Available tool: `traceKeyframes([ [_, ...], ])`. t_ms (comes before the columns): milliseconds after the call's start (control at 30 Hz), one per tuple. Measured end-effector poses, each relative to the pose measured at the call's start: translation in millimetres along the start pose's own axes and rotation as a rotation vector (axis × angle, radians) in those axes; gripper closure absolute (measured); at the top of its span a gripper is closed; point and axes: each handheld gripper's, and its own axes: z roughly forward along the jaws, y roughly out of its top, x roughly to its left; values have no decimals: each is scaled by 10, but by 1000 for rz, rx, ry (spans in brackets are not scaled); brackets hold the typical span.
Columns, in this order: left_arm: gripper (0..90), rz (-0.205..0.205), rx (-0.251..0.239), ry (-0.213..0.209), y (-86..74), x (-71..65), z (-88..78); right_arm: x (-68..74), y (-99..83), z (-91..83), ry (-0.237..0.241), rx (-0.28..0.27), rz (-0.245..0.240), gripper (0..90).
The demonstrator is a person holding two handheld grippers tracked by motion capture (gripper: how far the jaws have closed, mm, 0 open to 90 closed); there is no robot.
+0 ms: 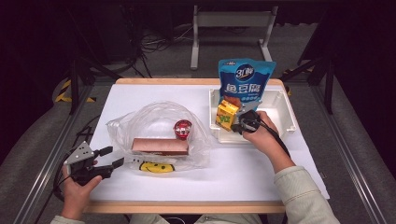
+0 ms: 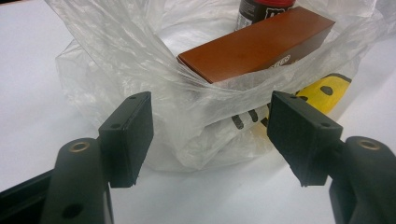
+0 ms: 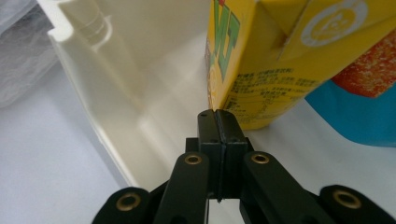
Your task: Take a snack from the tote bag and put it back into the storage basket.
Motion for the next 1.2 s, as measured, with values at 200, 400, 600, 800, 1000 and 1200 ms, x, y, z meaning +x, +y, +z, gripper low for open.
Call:
traceKeyframes([
  [200,322,0,2,0,0,-2,0,-33,15,37,-21,-9,18,900],
  [400,322,1,3,1,-1,-1,-1,-67,27,70,-44,-17,41,900],
  [600,321,1,1,2,-1,0,-2,-101,20,89,-62,-18,68,900],
  [800,321,1,2,1,-1,-2,-2,-136,6,108,-72,-23,93,900],
  [1000,321,-1,2,-1,-2,-4,2,-160,10,85,-95,-38,100,900],
  [1200,321,-3,0,3,-4,-2,-4,-169,15,90,-116,-36,108,900],
])
